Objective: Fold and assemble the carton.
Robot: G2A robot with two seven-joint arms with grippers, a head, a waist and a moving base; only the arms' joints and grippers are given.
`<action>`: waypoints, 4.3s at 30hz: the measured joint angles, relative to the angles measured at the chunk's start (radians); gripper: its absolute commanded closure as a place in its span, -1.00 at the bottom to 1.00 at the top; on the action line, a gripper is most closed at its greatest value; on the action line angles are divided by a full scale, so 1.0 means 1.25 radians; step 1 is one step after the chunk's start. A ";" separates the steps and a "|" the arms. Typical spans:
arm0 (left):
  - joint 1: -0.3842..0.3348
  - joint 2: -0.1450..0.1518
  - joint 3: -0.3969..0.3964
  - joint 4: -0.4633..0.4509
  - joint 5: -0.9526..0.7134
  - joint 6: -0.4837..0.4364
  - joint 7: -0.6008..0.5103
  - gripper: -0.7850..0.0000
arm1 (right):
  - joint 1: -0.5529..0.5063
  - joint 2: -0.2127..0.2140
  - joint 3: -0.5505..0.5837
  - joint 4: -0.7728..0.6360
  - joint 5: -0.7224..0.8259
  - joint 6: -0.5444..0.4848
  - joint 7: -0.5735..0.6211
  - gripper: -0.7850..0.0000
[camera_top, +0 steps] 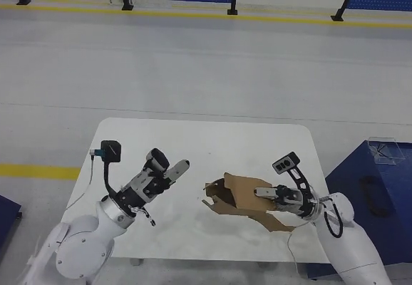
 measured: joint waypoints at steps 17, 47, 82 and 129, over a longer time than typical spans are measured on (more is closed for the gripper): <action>-0.047 -0.002 0.069 0.036 -0.025 0.080 -0.252 -1.00 | 0.026 -0.009 -0.023 0.016 0.064 0.117 0.034 1.00; -0.100 -0.015 0.111 0.127 -0.012 0.093 -0.261 -1.00 | 0.000 -0.015 -0.014 -0.023 0.087 0.150 0.041 1.00; -0.045 -0.016 0.088 0.077 -0.071 0.025 -0.275 -1.00 | -0.030 -0.016 0.011 -0.044 0.065 0.136 0.046 1.00; -0.082 -0.025 0.096 0.101 -0.095 0.047 -0.285 -1.00 | -0.011 -0.024 0.007 -0.051 0.031 0.102 0.030 1.00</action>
